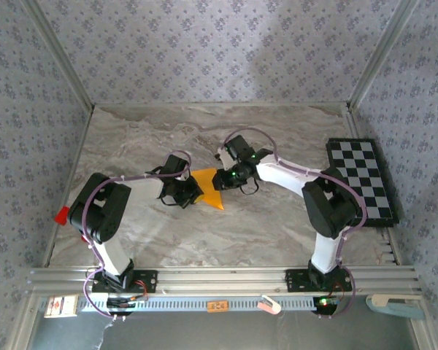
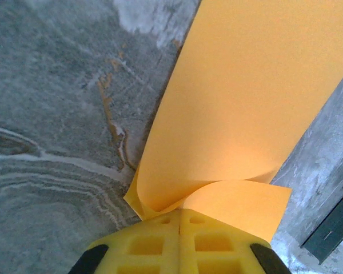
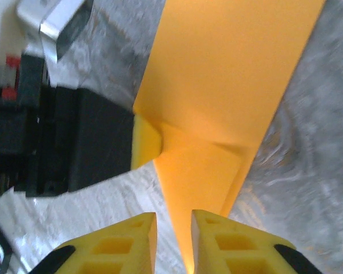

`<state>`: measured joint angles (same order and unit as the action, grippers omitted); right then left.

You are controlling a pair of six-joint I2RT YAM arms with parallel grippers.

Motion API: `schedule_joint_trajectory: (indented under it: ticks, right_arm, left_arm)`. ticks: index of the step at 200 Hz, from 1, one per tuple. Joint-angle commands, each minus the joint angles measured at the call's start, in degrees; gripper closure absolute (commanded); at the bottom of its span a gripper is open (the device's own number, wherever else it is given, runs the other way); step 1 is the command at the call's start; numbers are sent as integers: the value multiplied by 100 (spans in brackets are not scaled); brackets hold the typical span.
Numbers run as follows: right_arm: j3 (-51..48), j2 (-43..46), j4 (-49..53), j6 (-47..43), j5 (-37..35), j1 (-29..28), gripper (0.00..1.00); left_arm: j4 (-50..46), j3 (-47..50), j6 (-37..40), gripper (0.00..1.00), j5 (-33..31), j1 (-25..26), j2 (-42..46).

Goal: Fold a paper plane with a square sheet of paper (pick it up from the middle)
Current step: Third fold the triangle at the center of the table.

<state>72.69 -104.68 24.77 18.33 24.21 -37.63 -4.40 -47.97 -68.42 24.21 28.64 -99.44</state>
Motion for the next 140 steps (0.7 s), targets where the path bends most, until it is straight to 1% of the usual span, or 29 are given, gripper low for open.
schedule_joint_trajectory:
  ticks: [1,28,140]
  right_arm:
    - [-51,-118,245,26,518,-143,81]
    - [-18,-333,189,99,601,-232,83]
    - [-29,-836,158,77,585,-293,84]
  left_arm:
    - [-658,108,95,94,-400,21,-278]
    - [-650,103,116,94,-393,27,-267]
    - [-603,146,121,94,-364,31,-269]
